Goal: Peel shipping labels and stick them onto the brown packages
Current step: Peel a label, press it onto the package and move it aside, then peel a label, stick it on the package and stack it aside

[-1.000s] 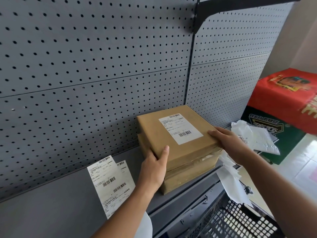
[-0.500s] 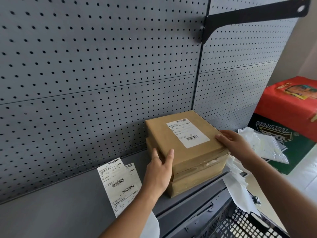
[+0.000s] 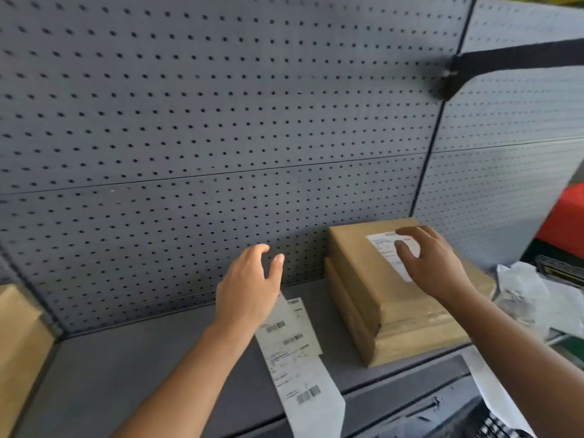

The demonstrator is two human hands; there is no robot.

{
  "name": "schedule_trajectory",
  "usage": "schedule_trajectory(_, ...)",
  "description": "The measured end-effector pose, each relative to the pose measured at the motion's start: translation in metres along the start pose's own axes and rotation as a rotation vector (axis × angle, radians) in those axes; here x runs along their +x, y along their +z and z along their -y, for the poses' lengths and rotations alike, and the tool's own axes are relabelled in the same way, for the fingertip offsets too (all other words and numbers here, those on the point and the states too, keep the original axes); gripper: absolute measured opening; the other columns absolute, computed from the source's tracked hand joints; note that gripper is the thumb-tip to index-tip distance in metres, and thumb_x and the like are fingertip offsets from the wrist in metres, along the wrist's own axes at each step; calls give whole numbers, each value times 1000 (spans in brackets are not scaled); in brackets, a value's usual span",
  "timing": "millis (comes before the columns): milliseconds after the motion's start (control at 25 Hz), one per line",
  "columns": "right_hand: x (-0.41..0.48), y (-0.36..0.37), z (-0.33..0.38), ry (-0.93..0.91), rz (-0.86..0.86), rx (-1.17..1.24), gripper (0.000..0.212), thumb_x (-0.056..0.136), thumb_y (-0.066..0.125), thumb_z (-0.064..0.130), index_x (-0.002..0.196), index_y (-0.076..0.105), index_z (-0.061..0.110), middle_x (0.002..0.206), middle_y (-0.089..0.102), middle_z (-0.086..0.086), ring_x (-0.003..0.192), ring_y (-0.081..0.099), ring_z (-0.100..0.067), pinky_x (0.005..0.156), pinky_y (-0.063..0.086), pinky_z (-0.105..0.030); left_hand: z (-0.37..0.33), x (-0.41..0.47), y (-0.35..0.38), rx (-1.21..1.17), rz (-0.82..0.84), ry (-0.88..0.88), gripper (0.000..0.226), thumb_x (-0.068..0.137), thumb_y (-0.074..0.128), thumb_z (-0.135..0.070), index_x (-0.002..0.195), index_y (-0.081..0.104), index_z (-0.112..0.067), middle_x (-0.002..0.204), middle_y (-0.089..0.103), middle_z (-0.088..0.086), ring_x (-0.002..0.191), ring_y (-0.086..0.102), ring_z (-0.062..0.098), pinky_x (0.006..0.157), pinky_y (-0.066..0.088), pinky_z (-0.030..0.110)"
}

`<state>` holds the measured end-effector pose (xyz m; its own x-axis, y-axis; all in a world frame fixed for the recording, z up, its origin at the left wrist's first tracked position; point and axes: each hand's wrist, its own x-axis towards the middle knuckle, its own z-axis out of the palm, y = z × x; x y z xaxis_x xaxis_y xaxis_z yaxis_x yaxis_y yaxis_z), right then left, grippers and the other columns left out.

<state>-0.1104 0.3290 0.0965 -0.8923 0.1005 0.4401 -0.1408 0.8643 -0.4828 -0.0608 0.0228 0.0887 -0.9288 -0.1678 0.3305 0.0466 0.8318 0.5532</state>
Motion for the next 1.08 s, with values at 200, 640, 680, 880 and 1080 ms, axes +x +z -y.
schedule_trajectory(200,-3,41,93,-140,53,85,34,97,53,33,128,61,20,132,57,-3,126,49,-26,96,42,-38,67,-9,-73,79,-136,-117,49,104,39,-54,141,51,-25,146,55,-11,131,54,14,93,46,39)
schedule_trajectory(640,-67,148,318,-459,341,249,35,100,50,36,133,56,25,137,52,4,110,53,-18,78,48,-34,231,-89,-229,190,-378,-444,49,104,42,-50,141,52,-20,138,62,2,125,56,27,96,47,40)
schedule_trajectory(680,-76,156,336,-486,366,268,36,100,50,37,133,56,25,137,52,4,106,53,-18,78,48,-34,246,-99,-242,216,-390,-472,49,104,41,-50,142,51,-21,138,62,2,125,57,27,95,47,40)
schedule_trajectory(880,-119,190,408,-562,488,332,37,101,47,40,135,53,26,138,49,6,74,42,-11,71,50,-33,299,-145,-300,335,-417,-604,50,105,37,-52,144,49,-22,136,63,6,120,61,29,85,53,42)
schedule_trajectory(1080,-161,221,463,-519,659,441,41,102,45,40,140,48,26,139,46,7,96,48,-9,85,46,-32,361,-172,-332,348,-441,-710,51,105,38,-51,144,50,-20,143,56,6,124,58,30,86,50,43)
